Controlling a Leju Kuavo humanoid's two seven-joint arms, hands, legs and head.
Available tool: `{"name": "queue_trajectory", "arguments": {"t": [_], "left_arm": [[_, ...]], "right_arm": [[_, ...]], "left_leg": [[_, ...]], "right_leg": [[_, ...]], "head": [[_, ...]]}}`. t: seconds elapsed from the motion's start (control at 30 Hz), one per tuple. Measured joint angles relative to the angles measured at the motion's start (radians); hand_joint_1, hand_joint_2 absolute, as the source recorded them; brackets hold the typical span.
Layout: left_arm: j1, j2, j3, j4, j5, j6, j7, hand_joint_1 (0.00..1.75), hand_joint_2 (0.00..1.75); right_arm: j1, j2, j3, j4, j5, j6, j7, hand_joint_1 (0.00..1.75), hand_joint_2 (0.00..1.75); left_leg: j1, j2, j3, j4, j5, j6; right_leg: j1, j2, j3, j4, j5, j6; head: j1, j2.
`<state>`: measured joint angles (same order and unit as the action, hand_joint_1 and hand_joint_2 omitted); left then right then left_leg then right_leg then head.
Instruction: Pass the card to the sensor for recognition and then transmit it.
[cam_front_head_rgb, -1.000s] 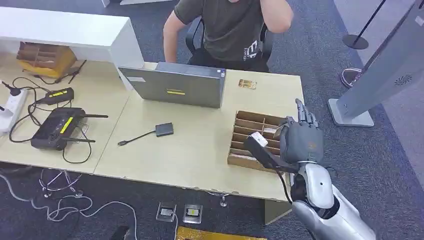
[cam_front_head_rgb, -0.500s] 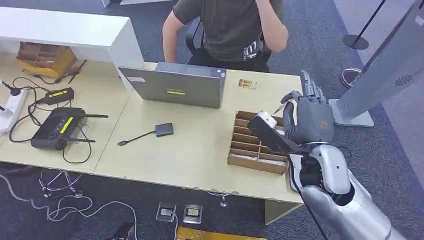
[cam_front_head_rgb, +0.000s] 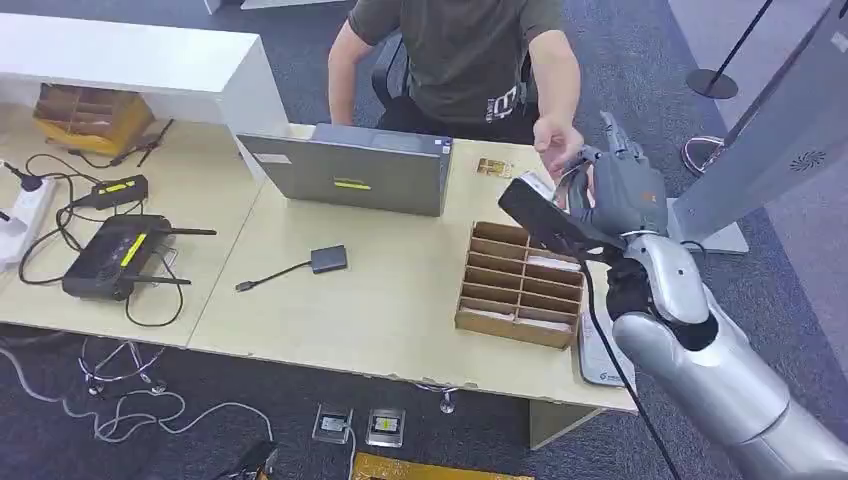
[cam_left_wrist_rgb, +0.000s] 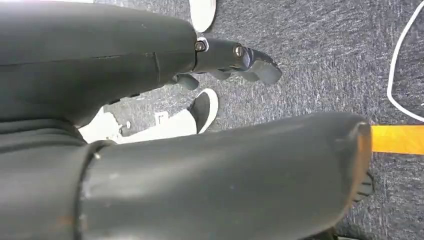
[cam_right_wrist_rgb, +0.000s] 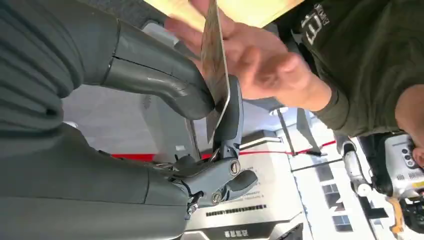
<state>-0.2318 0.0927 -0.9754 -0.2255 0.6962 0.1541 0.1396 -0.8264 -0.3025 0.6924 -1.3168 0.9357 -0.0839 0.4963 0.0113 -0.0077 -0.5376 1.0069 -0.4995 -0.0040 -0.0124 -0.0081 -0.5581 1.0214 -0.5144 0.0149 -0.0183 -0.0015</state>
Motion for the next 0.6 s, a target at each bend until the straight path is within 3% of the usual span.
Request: {"name": "queue_trajectory", "arguments": {"t": [0.43,0.53,0.57,0.6], "left_arm": [[0.009,-0.003,0.000,0.000,0.022,0.033,-0.002,0.00,0.00],[0.018,-0.003,0.000,0.000,0.025,0.040,-0.010,0.00,0.00],[0.020,-0.003,0.000,0.000,0.025,0.042,-0.012,0.00,0.00],[0.021,-0.003,0.000,0.000,0.025,0.042,-0.014,0.00,0.00]], "right_arm": [[-0.167,0.127,0.134,0.327,-0.125,-0.076,-0.064,1.75,1.75],[-0.200,0.149,0.175,0.391,-0.183,-0.121,-0.075,1.75,1.75],[-0.208,0.158,0.188,0.411,-0.197,-0.136,-0.076,1.50,1.75],[-0.214,0.164,0.200,0.430,-0.205,-0.148,-0.076,0.24,1.75]], "left_leg": [[0.000,-0.001,-0.001,0.000,0.000,0.000],[0.000,-0.001,-0.001,0.000,0.000,0.000],[0.000,-0.001,-0.001,0.000,0.000,0.000],[0.000,-0.001,-0.001,0.000,0.000,0.000]], "right_leg": [[0.000,-0.002,0.000,0.000,0.000,0.000],[0.000,-0.001,0.000,0.000,0.000,0.000],[0.000,-0.001,0.000,0.000,0.000,0.000],[0.000,-0.002,0.000,0.000,0.000,0.000]], "head": [[0.000,0.000],[0.001,0.000],[0.000,0.000],[0.001,0.000]]}}
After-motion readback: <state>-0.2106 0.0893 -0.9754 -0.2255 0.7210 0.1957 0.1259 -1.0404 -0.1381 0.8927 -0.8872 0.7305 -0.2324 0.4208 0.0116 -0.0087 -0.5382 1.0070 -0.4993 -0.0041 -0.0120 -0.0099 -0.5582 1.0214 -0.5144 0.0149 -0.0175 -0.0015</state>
